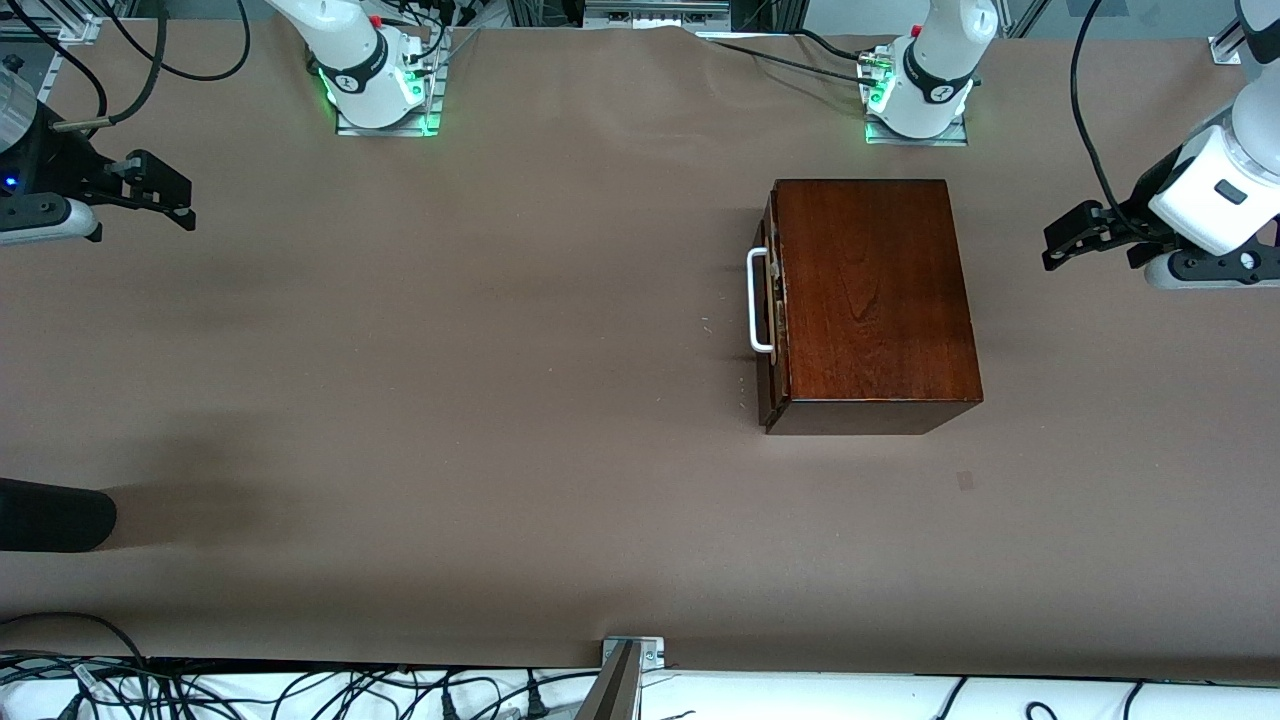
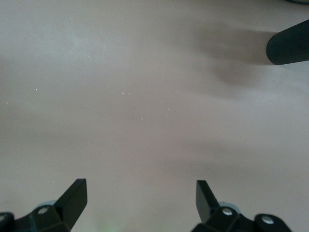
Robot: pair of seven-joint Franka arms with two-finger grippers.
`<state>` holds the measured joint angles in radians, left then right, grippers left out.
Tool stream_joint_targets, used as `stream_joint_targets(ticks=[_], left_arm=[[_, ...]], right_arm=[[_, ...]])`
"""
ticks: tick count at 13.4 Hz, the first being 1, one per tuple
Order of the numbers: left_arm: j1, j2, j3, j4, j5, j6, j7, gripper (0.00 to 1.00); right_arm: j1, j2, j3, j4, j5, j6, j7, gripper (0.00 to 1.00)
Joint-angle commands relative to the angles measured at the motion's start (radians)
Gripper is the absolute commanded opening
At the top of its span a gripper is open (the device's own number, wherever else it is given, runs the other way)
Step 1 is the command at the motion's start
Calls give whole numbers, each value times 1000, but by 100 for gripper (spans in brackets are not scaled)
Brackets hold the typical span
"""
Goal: Open drawer, take yellow block, close drawer
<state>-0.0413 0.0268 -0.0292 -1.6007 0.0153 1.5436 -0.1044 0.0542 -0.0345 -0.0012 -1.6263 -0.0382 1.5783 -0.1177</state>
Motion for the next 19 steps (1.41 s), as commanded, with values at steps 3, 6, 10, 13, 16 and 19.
stream_joint_targets(ticks=[3,6,10,13,16,19], left_arm=[[-12,33,-4,41,-49,-91,20,100],[-35,64,-69,42,-58,-96,14,100],[-92,186,-202,111,-54,-42,-124,100],[-217,275,-219,139,-41,70,-304,100],[-288,353,-219,117,-38,153,-388,100],[-348,377,-219,58,63,226,-469,100]], right_arm=[[-13,5,10,20,11,-6,7,100],[-11,5,10,20,12,-7,7,100],[-11,4,10,20,12,-8,7,100],[-13,5,10,20,12,-9,7,100],[-13,5,10,20,12,-8,7,100],[-13,5,10,20,12,-6,7,100]])
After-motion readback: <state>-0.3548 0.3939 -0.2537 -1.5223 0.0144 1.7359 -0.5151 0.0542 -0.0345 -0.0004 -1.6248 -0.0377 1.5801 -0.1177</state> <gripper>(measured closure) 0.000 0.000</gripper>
